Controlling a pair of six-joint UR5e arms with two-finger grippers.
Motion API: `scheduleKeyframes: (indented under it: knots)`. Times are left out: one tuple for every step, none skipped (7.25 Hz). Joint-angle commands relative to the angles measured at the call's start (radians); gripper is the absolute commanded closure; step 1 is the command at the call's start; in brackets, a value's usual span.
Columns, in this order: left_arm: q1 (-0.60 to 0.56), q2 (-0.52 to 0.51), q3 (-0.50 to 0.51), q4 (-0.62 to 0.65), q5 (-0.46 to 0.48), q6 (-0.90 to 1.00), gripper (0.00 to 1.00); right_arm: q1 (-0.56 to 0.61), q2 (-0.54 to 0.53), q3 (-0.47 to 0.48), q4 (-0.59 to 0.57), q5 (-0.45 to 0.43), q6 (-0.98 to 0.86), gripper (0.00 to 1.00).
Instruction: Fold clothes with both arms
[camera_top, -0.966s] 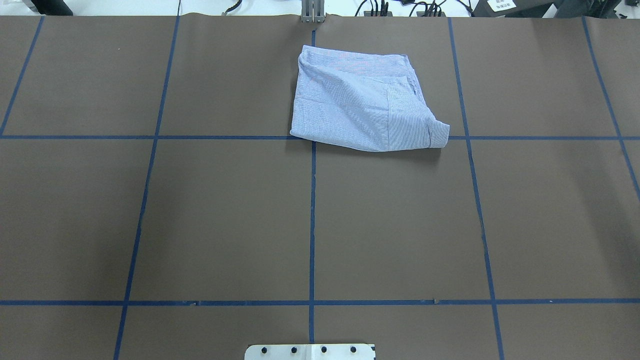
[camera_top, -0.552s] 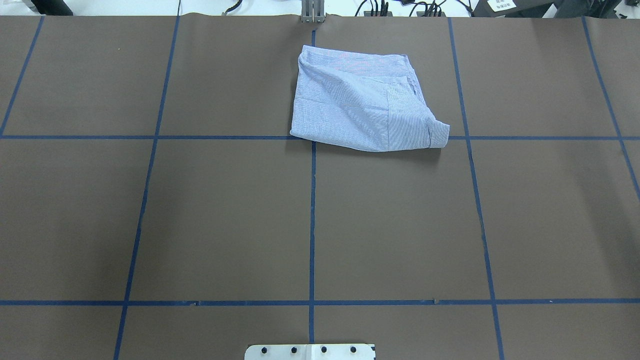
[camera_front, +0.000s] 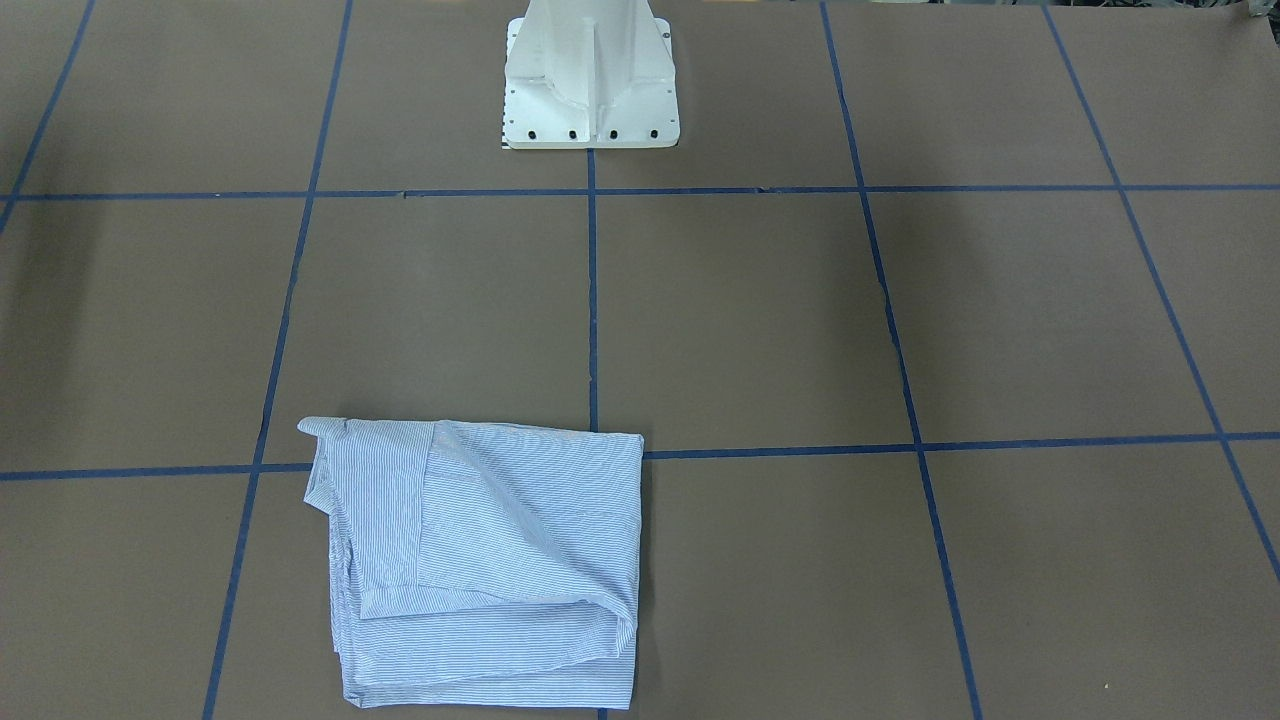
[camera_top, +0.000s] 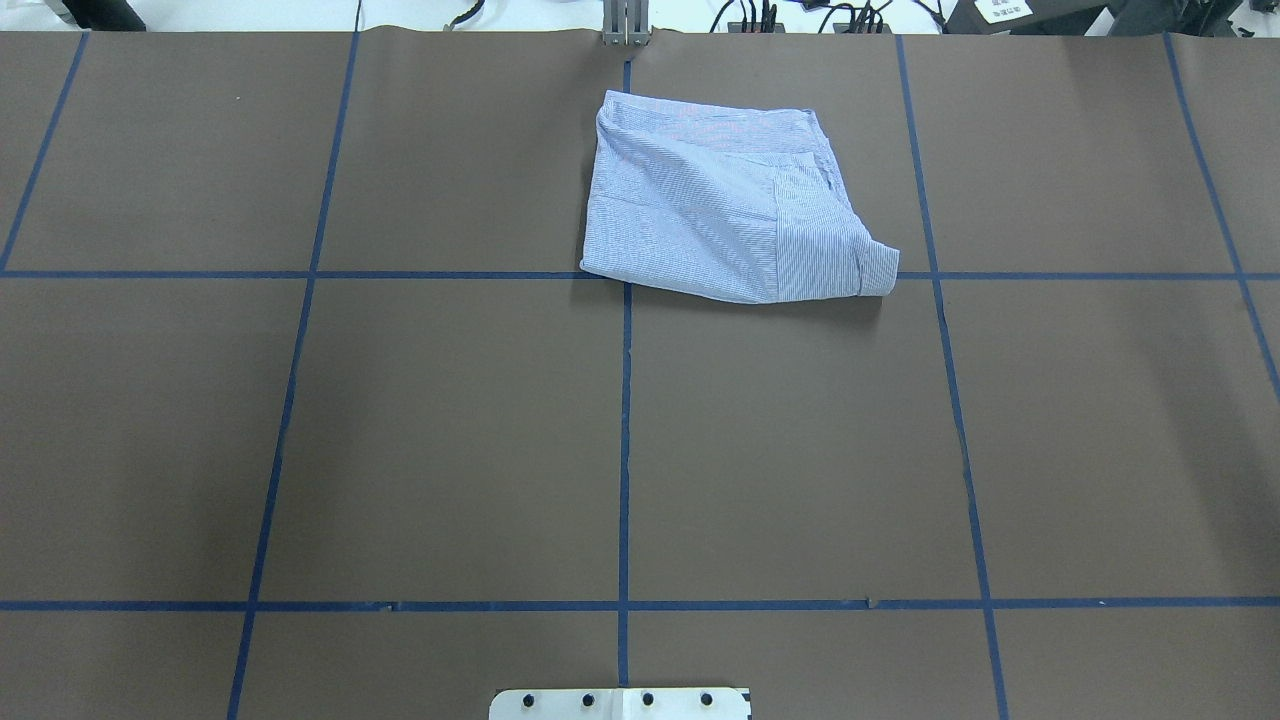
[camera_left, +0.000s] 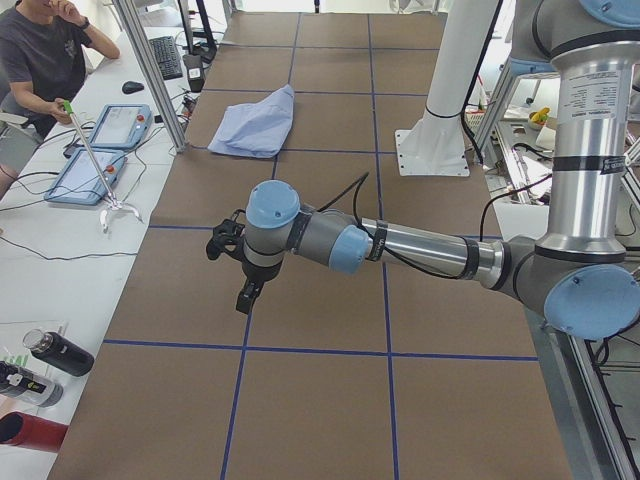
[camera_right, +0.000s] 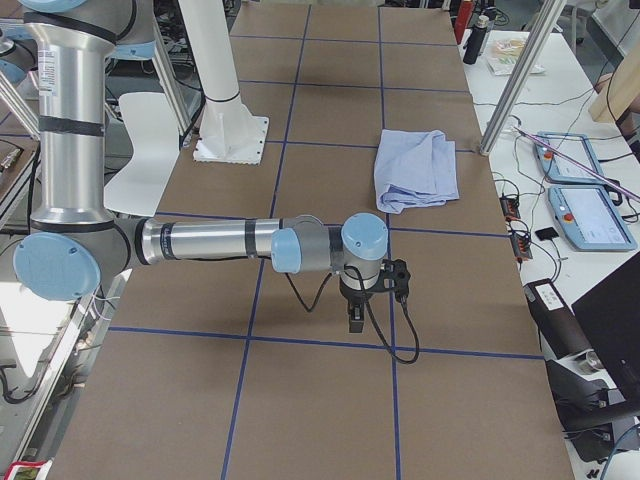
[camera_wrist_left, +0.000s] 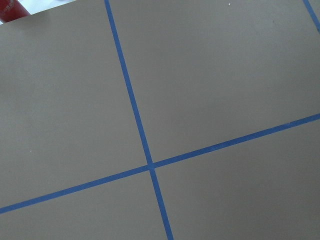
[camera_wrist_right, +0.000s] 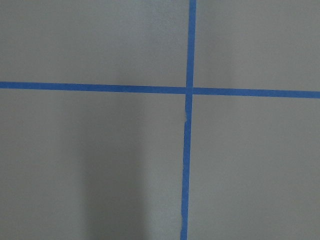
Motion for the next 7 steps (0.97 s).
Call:
scheduleKeyframes:
  knots:
    - [0.0, 0.008, -0.015, 0.001, -0.003, 0.001, 0.01, 0.0, -0.001, 0.003, 0.0, 0.0, 0.002, 0.0]
    - [-0.002, 0.008, -0.014, -0.006, -0.003, 0.003, 0.01, 0.0, 0.001, 0.0, 0.0, 0.0, 0.001, 0.0]
    - [-0.002, 0.008, -0.015, -0.007, -0.004, 0.004, 0.01, 0.0, 0.004, 0.009, 0.0, -0.004, 0.001, 0.0]
    - [0.0, 0.008, -0.015, -0.009, -0.019, 0.004, 0.01, 0.0, 0.002, 0.012, 0.002, -0.006, 0.001, 0.0]
    - [-0.003, 0.011, -0.014, -0.007, -0.094, 0.006, 0.01, 0.008, 0.004, 0.009, 0.002, -0.009, -0.001, 0.0]
    - [-0.002, 0.011, -0.008, -0.006, -0.104, 0.001, 0.01, 0.012, -0.001, 0.018, 0.002, -0.003, 0.001, 0.0]
    - [-0.002, 0.011, -0.006, -0.003, -0.093, 0.003, 0.01, 0.014, -0.011, 0.024, 0.0, -0.004, 0.002, 0.0]
